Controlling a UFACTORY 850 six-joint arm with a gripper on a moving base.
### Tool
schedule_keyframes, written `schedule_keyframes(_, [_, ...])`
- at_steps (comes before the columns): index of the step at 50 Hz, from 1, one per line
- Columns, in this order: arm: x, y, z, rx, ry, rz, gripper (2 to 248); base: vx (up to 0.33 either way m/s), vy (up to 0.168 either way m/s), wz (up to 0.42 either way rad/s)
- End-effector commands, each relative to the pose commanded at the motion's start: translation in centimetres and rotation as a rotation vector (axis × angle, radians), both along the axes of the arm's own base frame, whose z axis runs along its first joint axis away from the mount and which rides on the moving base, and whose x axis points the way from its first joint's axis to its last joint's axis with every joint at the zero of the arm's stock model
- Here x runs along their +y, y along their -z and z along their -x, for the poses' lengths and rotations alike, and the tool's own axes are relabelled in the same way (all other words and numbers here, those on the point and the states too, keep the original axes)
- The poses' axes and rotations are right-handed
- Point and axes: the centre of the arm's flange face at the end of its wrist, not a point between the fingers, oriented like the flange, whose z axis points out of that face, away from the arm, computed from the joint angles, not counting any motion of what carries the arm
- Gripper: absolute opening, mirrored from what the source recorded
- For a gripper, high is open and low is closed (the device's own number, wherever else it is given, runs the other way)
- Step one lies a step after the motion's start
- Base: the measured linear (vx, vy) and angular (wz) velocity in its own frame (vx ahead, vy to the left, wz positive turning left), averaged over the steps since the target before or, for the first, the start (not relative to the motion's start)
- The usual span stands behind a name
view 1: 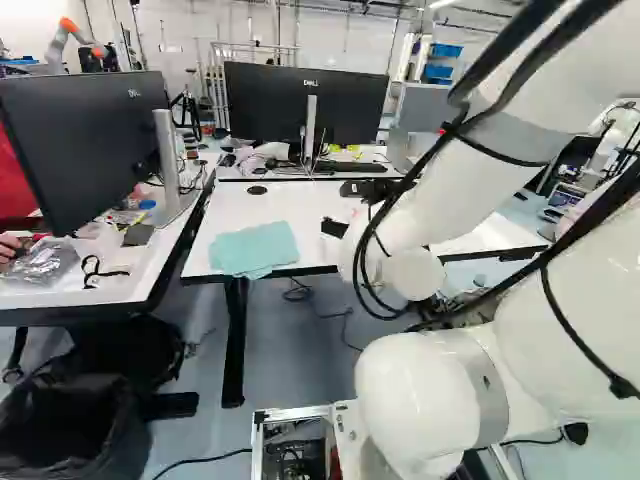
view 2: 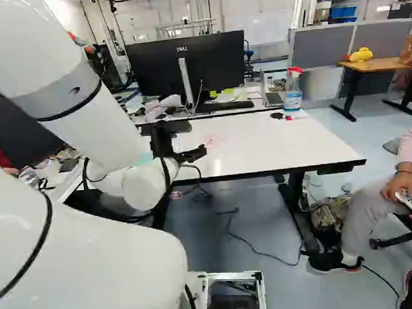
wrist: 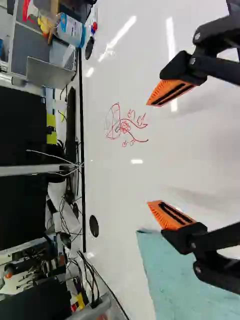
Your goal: Clean the table with the green towel
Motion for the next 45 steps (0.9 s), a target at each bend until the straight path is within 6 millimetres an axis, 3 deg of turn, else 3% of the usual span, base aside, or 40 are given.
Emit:
schedule_keyframes(19, [2.7,-2.3,-1.7,-0.061,-0.095,-0.003,247,0.0,0.0,0.0])
schedule_keyframes(45, [6.0,-2.5,-3.2,-0.052,-0.197,-0.005,247,0.0,0.0,0.0])
